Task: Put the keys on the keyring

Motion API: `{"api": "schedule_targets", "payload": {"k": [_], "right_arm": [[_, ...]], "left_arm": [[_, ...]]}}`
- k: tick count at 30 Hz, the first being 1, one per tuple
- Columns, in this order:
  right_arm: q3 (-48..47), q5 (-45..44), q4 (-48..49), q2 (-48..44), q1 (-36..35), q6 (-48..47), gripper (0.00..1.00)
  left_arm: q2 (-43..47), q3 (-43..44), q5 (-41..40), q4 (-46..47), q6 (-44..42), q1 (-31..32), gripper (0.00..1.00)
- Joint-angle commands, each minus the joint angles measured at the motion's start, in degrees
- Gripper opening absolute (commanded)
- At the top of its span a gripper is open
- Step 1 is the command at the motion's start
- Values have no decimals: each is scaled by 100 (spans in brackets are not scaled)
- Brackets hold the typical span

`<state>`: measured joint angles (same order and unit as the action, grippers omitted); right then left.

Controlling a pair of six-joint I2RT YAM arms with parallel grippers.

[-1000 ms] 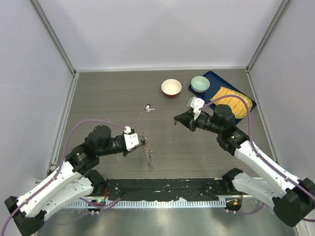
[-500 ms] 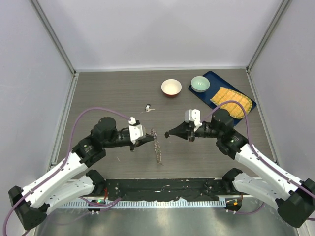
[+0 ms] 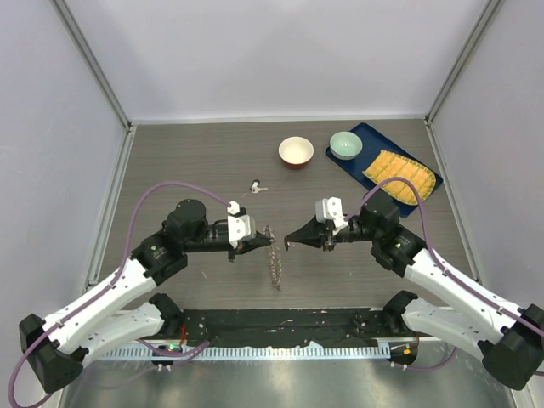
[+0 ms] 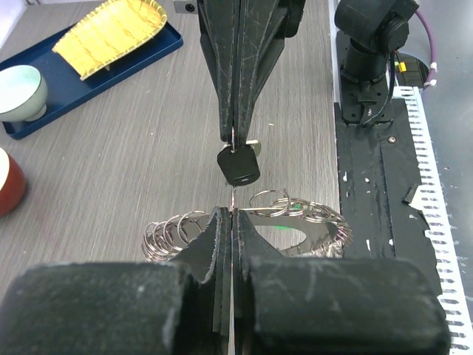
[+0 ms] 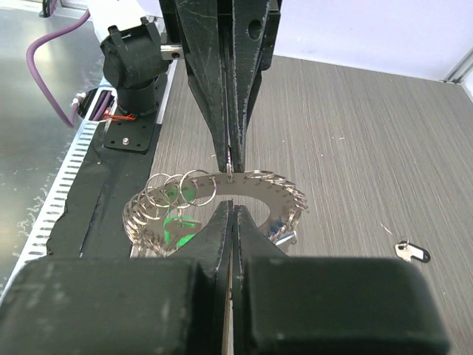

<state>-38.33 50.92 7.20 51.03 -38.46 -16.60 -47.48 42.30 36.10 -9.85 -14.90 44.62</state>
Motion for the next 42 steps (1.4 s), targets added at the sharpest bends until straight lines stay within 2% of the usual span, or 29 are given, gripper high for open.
{"api": "schedule_targets", "payload": {"k": [1,18,42], "right_arm": [[-52,24,256,65,-127,-220,1],[-193,-337,-26,285,-347,-520,1],[-193,-302,141,268,-382,-414,1]], "left_arm": [[-24,305,222,510,83,-15,0],[-200,314,372,510,101,-6,0],[-279,287,310,616,224,-6,0]]}}
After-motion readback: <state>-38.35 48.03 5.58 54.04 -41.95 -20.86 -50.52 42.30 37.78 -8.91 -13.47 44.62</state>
